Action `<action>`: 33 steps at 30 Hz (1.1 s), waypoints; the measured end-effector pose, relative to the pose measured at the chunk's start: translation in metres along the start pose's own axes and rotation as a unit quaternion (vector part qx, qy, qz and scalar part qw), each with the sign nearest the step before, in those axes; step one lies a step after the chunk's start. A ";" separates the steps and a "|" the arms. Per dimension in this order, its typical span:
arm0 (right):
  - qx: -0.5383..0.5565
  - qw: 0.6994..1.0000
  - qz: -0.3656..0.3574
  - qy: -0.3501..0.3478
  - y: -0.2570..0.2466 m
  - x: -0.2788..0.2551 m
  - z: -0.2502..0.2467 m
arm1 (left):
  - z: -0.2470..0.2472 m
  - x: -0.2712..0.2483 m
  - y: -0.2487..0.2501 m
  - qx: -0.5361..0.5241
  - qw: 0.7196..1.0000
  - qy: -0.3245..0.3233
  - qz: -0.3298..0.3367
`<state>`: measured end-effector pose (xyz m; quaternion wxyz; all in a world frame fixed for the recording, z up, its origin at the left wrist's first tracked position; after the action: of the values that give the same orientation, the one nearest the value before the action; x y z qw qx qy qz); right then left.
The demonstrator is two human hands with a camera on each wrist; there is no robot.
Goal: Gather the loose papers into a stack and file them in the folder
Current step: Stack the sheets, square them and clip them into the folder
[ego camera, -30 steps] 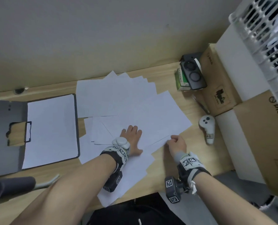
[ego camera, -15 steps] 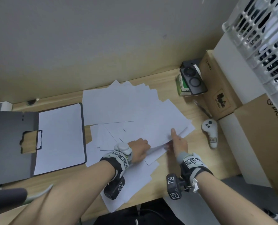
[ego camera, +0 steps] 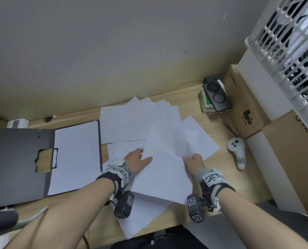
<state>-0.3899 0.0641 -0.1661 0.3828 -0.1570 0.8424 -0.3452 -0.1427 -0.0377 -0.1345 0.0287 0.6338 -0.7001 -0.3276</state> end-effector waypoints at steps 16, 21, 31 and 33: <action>-0.234 0.946 0.059 0.217 0.039 0.020 -0.044 | -0.024 0.014 -0.053 -0.055 0.980 0.124 -0.145; -0.239 0.954 -0.029 0.176 0.021 0.027 -0.011 | -0.013 0.012 -0.077 -0.070 0.978 0.115 -0.158; -0.110 0.967 -0.055 0.223 0.005 0.040 -0.055 | -0.039 0.010 -0.101 -0.139 0.968 0.130 -0.162; -0.090 0.965 -0.069 0.234 -0.009 0.042 -0.063 | -0.050 0.007 -0.107 -0.126 0.965 0.133 -0.186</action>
<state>-0.4647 0.0648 -0.1530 0.1339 -0.1638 0.9233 -0.3205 -0.0286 -0.0634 -0.1513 0.1396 0.7820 -0.5130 -0.3254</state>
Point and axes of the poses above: each hand's wrist, its own x-axis towards the middle knuckle, its own z-axis out of the palm, y = z × x, the point moved 9 cm from there along x, towards the middle knuckle, and after that the axes turned 15 degrees about y, right-handed, at the moved point
